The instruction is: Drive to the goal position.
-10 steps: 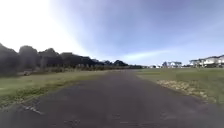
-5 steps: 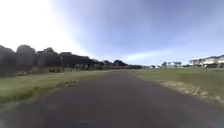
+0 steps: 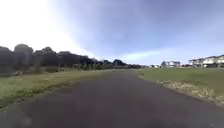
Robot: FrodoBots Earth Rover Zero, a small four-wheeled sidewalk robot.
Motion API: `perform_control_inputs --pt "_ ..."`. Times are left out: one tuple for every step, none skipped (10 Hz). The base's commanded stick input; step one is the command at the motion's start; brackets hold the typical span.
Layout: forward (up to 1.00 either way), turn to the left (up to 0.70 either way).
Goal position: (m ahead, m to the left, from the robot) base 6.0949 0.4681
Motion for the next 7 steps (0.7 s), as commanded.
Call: perform_control_inputs --pt "1.0 0.0" --pt "1.0 0.0" --pt "1.0 0.0" --pt "1.0 0.0" --pt "1.0 0.0" --pt "1.0 0.0" --pt "1.0 0.0"
